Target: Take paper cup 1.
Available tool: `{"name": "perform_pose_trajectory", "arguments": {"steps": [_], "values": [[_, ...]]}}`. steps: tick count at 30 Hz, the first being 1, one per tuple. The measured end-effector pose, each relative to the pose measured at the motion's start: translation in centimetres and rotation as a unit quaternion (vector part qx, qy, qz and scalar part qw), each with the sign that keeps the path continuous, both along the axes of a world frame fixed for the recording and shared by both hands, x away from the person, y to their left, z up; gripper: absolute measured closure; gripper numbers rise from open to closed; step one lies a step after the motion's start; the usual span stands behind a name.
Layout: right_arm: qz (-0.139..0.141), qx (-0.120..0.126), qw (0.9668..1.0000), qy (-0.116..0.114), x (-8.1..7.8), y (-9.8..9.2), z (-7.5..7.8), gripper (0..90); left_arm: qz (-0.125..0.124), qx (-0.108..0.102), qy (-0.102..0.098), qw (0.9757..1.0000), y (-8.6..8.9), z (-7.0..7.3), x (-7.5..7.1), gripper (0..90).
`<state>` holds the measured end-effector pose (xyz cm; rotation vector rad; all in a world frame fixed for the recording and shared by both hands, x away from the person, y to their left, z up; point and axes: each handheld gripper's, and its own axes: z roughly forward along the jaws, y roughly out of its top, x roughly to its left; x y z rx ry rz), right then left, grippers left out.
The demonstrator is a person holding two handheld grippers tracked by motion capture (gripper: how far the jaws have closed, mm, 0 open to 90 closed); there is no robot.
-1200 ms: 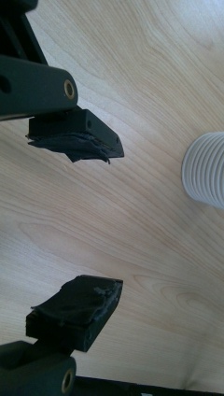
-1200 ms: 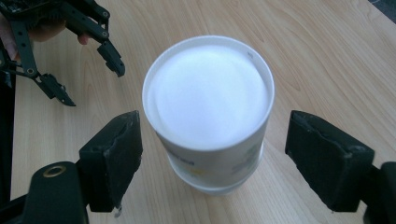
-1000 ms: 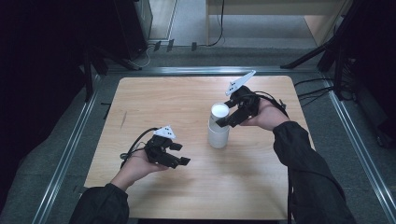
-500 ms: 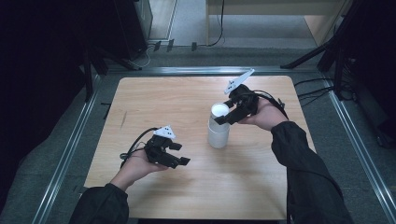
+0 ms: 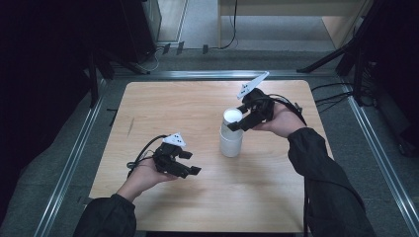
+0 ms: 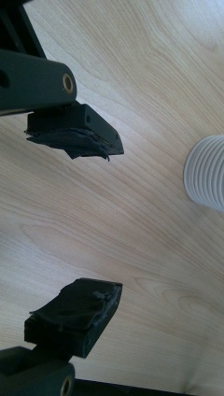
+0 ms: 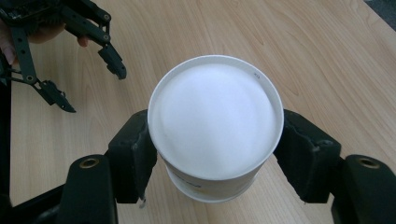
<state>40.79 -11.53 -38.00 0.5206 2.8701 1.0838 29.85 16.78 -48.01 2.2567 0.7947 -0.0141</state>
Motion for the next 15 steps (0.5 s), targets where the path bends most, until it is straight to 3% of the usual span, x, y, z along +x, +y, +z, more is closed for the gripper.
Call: {"name": "perform_pose_trajectory", "arguments": {"steps": [15], "values": [[0.000, 0.005, 1.0000, -0.004, -0.2, -0.2, 1.2, 33.7, -0.001, -0.002, 0.003, 1.0000, 0.1, 0.1, 0.0, 28.1]]}}
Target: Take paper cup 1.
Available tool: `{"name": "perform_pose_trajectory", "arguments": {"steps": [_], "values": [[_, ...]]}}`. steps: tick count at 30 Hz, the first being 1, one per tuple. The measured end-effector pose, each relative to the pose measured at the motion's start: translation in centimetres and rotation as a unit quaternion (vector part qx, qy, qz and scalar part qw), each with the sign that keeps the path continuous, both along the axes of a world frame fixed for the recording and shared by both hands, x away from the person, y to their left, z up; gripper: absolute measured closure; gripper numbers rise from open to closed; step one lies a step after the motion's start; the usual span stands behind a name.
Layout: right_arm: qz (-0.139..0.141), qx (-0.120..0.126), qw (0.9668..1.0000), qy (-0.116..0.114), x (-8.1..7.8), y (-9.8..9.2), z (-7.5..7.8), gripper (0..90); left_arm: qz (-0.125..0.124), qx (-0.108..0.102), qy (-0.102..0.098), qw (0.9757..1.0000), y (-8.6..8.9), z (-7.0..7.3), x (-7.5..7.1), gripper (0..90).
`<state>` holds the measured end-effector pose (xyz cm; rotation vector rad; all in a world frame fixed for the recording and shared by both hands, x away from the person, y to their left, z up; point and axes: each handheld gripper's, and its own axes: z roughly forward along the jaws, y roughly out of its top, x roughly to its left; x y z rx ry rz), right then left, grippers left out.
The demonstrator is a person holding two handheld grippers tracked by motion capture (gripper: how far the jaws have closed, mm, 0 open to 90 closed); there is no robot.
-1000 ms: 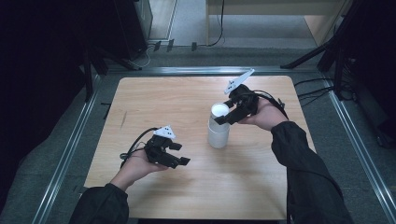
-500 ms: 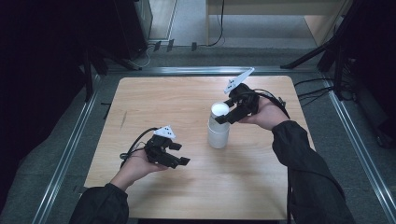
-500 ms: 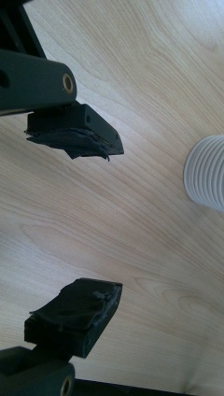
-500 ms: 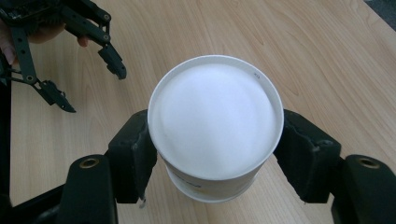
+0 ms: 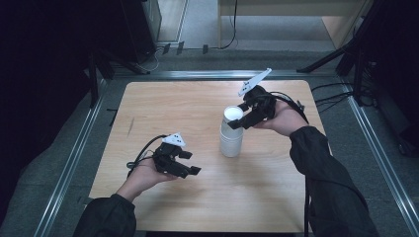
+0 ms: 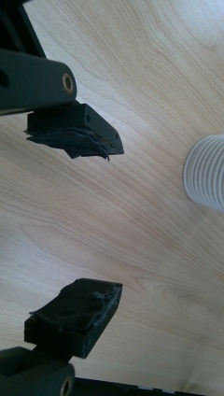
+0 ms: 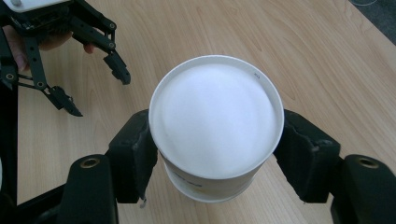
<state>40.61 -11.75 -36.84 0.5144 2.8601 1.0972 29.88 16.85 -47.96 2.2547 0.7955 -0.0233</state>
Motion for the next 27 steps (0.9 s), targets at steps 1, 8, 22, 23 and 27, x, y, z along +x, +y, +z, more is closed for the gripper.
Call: {"name": "perform_pose_trajectory", "arguments": {"steps": [1, 8, 22, 23, 27], "values": [[-0.001, 0.001, 1.0000, 0.000, 0.0, 0.0, 0.1, 33.8, 0.000, 0.000, 0.002, 1.0000, 0.0, 0.0, 0.0, 27.9], [0.000, -0.001, 1.0000, -0.001, -0.3, -0.1, 1.3, 34.0, 0.002, -0.003, 0.001, 1.0000, -0.1, 0.2, 0.0, 23.8], [0.004, 0.000, 0.9998, -0.021, -1.3, -0.4, 4.8, 34.2, 0.004, -0.015, -0.003, 0.9999, -0.1, 0.8, 0.0, 13.1], [0.005, 0.002, 0.9997, -0.023, -1.4, -0.6, 5.2, 34.2, 0.000, -0.015, -0.004, 0.9999, -0.1, 0.8, 0.0, 13.2], [0.007, 0.010, 0.9996, -0.027, -2.0, -1.1, 6.8, 34.4, -0.005, -0.014, -0.006, 0.9999, -0.2, 0.8, -0.1, 13.2]]}}
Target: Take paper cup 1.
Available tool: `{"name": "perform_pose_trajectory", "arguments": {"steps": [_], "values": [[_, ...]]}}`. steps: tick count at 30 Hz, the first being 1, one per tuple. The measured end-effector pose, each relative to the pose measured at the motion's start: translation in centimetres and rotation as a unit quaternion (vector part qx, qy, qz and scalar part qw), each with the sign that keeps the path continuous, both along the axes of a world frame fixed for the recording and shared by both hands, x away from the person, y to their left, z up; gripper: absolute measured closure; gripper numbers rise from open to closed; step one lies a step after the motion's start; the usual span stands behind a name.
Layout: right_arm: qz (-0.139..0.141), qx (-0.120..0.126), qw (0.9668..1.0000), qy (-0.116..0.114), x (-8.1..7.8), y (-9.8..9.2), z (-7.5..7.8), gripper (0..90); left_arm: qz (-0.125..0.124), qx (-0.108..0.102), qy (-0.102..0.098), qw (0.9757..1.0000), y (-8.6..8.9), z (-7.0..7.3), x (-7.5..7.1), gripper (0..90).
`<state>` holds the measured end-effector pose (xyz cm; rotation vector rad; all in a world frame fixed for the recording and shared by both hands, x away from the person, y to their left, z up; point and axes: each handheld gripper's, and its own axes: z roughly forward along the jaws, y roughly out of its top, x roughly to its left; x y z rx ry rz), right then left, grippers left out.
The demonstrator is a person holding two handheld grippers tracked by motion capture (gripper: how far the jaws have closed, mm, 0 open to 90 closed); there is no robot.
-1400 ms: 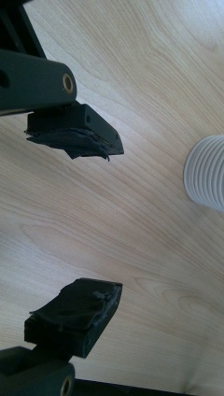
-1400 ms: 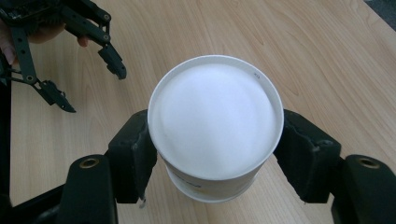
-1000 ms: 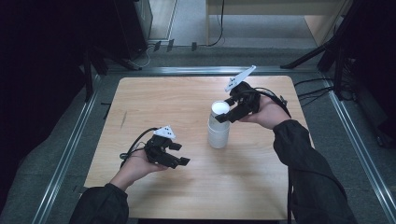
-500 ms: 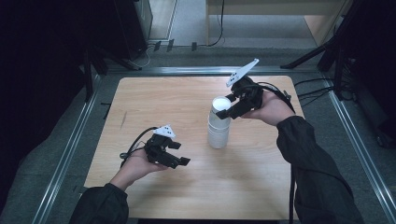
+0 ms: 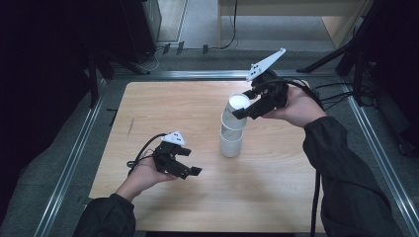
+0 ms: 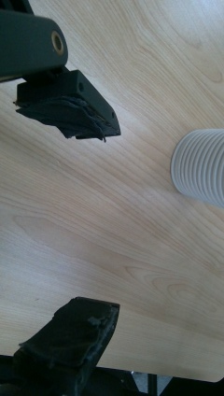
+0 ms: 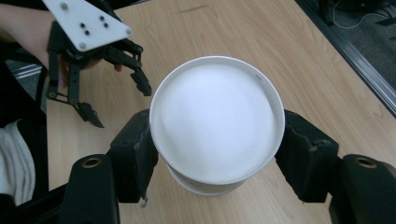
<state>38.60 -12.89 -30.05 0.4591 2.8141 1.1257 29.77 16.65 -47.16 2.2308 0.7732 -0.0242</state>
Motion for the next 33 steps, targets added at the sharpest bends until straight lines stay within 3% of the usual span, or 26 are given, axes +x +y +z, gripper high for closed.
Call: {"name": "perform_pose_trajectory", "arguments": {"steps": [9, 14, 16, 20, 26, 33], "values": [[0.013, 0.010, 0.9999, -0.002, -1.7, -0.8, 2.4, 34.7, 0.000, -0.007, -0.006, 1.0000, 0.1, 0.2, -0.1, 13.3], [0.029, -0.001, 0.9996, -0.003, -3.2, -0.9, 2.7, 34.7, -0.009, -0.012, -0.006, 0.9999, 0.1, 0.3, -0.1, 13.9], [0.034, 0.005, 0.9994, 0.003, -3.8, -1.1, 2.5, 34.7, -0.010, -0.011, -0.008, 0.9999, 0.1, 0.3, -0.2, 13.9], [0.041, 0.012, 0.9990, 0.011, -4.8, -1.4, 1.9, 34.8, -0.012, -0.016, -0.008, 0.9998, 0.1, 0.4, -0.2, 13.9], [0.053, 0.020, 0.9981, 0.026, -5.9, -1.8, -0.4, 34.8, -0.020, -0.027, -0.010, 0.9994, 0.1, 0.6, -0.4, 13.9], [0.059, 0.043, 0.9969, 0.030, -6.6, -2.4, -4.3, 34.9, -0.037, -0.033, -0.014, 0.9987, -0.1, 0.7, -0.6, 14.3]]}}
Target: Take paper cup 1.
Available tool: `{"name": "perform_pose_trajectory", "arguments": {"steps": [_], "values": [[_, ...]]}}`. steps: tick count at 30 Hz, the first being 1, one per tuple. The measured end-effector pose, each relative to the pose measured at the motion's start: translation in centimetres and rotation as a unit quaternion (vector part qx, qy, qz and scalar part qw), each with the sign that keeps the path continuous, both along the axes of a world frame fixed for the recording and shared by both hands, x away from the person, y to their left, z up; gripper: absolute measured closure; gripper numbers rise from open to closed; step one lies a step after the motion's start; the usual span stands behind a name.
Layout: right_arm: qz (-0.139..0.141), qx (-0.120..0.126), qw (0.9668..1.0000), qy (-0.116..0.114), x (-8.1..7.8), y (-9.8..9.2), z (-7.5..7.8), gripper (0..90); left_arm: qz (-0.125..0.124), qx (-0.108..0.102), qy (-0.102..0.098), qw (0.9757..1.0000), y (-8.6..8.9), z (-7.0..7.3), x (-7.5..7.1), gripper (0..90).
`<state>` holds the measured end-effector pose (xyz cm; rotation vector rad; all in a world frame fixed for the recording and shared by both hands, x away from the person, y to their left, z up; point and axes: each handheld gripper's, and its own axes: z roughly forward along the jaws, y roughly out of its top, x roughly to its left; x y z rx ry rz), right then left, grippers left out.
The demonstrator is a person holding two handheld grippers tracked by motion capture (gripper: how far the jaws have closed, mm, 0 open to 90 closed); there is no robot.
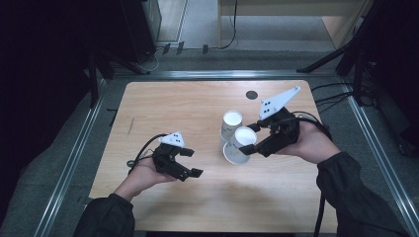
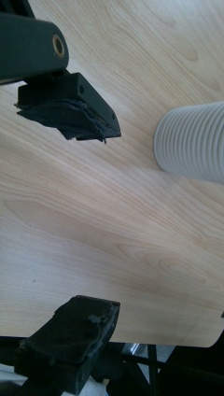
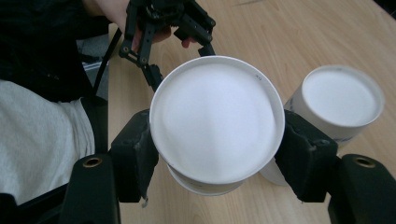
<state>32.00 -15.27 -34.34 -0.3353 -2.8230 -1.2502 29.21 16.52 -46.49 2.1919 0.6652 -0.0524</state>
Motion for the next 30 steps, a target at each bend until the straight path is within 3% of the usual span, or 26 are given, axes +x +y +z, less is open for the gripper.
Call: {"name": "perform_pose_trajectory", "arguments": {"steps": [7, 8, 9, 13, 18, 23, 30], "values": [[-0.001, 0.029, 0.9993, 0.023, -0.5, -0.2, -3.6, 34.9, -0.012, -0.005, -0.005, 0.9999, -0.2, 0.1, -0.2, 14.4], [-0.002, 0.047, 0.9984, 0.030, -0.7, -0.2, -4.4, 34.9, -0.015, -0.006, -0.006, 0.9999, -0.2, 0.1, -0.3, 14.4], [-0.002, 0.047, 0.9984, 0.030, -0.7, -0.2, -4.4, 34.9, -0.017, -0.006, -0.007, 0.9998, -0.3, 0.1, -0.3, 14.4], [-0.003, 0.090, 0.9950, 0.044, -0.9, -0.3, -6.3, 35.0, -0.033, -0.017, -0.006, 0.9993, -0.4, 0.2, -0.5, 14.4], [-0.007, 0.104, 0.9928, 0.058, -1.0, 0.1, -8.8, 35.0, -0.042, -0.020, -0.003, 0.9989, -0.5, 0.3, -0.6, 14.6], [-0.007, 0.130, 0.9888, 0.072, -0.9, 0.6, -9.8, 35.0, -0.052, -0.027, -0.008, 0.9982, -0.9, 0.5, -0.6, 14.6], [-0.013, 0.135, 0.9883, 0.071, -1.0, 1.3, -10.8, 35.0, -0.070, -0.039, -0.005, 0.9968, -1.7, 0.5, 0.0, 14.6]]}}
